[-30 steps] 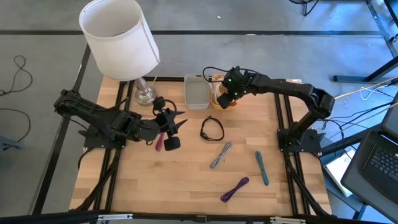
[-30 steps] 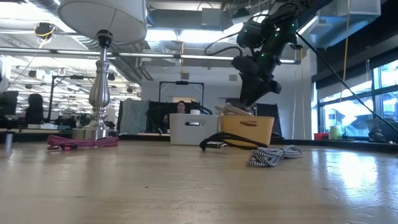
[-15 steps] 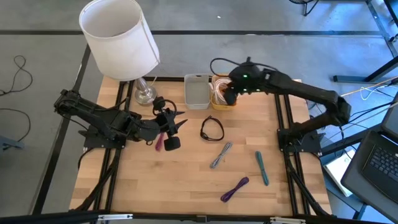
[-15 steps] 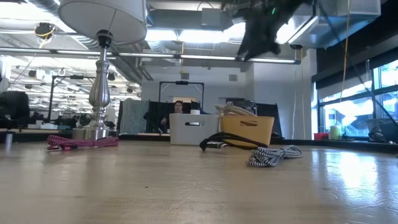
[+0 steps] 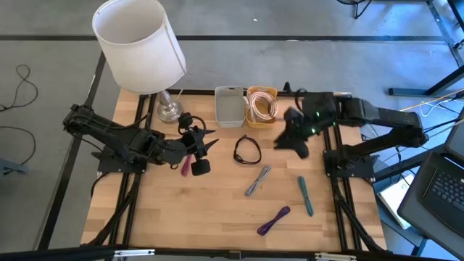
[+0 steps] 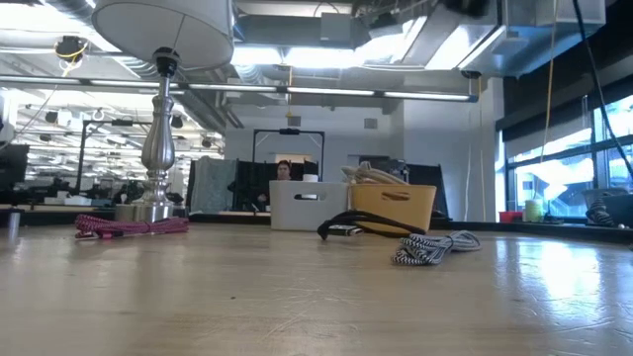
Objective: Pick & Place USB Port
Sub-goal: Put the black HDMI cable into the yellow bin
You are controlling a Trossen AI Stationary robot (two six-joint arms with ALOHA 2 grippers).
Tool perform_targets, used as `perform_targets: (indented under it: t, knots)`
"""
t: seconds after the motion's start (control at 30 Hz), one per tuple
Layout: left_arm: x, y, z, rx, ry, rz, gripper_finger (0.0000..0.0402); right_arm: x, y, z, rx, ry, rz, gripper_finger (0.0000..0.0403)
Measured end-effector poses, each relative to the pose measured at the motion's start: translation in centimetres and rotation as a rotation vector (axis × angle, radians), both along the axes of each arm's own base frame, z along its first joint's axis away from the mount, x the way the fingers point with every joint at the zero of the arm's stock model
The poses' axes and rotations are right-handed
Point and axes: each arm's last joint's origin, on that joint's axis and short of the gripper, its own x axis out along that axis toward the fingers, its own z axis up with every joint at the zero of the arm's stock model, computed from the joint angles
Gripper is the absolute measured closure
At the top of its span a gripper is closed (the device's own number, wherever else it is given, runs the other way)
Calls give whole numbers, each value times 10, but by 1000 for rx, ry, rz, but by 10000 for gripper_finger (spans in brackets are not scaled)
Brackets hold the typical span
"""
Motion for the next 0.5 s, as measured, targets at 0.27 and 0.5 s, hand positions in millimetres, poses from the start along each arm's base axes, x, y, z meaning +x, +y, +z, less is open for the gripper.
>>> perform_targets:
  t: [0.27,0.5]
  knots:
    - [0,0,0,0,0,0,274,-8,61,-3,77,82,54,268]
    - [0,0,0,29,18,-6,274,-15,91,-8,14,77,-5,277]
